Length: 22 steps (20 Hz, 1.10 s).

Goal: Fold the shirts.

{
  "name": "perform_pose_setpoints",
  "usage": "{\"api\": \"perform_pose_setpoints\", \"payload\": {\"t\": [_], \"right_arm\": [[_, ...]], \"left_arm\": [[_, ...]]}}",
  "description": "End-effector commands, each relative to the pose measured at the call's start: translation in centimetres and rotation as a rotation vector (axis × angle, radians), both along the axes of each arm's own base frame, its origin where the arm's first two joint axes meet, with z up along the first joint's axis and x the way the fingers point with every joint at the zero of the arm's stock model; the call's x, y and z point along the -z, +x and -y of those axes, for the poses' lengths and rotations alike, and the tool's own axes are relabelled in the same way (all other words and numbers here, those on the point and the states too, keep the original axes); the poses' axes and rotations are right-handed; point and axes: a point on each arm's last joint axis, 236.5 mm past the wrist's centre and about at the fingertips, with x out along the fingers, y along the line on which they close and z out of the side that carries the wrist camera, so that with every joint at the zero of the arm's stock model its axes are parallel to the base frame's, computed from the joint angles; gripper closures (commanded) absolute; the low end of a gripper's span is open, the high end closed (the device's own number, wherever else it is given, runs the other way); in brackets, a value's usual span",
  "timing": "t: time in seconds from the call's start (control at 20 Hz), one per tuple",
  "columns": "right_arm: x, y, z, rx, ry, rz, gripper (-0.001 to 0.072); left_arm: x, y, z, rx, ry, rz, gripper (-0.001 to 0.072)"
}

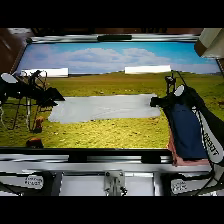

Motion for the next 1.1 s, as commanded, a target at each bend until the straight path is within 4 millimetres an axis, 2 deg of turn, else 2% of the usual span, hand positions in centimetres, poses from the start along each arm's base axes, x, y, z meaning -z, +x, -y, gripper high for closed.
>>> {"api": "perform_pose_setpoints", "payload": {"t": [0.0, 0.05, 0.2, 0.25, 0.35, 0.4, 0.45, 0.5, 0.65, 0.8, 0.9, 1.05], "right_arm": [[1.0, -0.7, -1.4, 0.012, 0.053, -0.05, 0.0051], [1.1, -1.0, -2.1, 0.007, 0.072, -0.063, 0.0092], [0.5, -1.2, -3.3, -0.002, 0.127, -0.067, 0.0539], [-0.2, -1.0, -3.6, -0.011, 0.137, -0.048, 0.0646], [-2.7, -0.3, -4.0, -0.039, 0.151, 0.024, 0.0642], [-4.5, 0.0, -4.2, -0.053, 0.154, 0.068, 0.0643], [-6.3, 0.1, -4.4, -0.061, 0.159, 0.106, 0.0642], [-8.4, 0.0, -4.5, -0.07, 0.162, 0.143, 0.0642], [-14.4, -1.6, -5.0, -0.106, 0.168, 0.235, 0.0642], [-19.4, -3.4, -5.9, -0.115, 0.209, 0.309, 0.0642], [-22.0, -4.6, -6.4, -0.109, 0.237, 0.348, 0.0642], [-24.7, -6.4, -6.8, -0.102, 0.26, 0.379, 0.0643]], "left_arm": [[-0.8, 0.1, 0.4, -0.001, -0.02, 0.016, 0.0007], [-0.9, 0.2, 0.6, -0.004, -0.029, 0.019, 0.0007], [-1.3, 0.4, 1.1, -0.011, -0.057, 0.025, 0.0007], [-1.5, 0.5, 1.2, -0.013, -0.065, 0.027, 0.0008], [-2.0, 0.9, 2.0, -0.022, -0.099, 0.041, 0.0023], [-2.4, 1.2, 2.7, -0.018, -0.12, 0.056, 0.0201], [-2.8, 1.6, 3.8, -0.005, -0.145, 0.082, 0.0525], [-3.1, 2.2, 5.0, -0.006, -0.16, 0.104, 0.0636], [-3.2, 3.4, 10.1, 0.035, -0.157, 0.171, 0.0655], [-2.7, 2.3, 17.3, 0.083, -0.184, 0.158, 0.0672], [-2.7, 1.2, 21.6, 0.105, -0.198, 0.156, 0.0671], [-3.5, -0.4, 26.4, 0.114, -0.253, 0.148, 0.0672]]}}
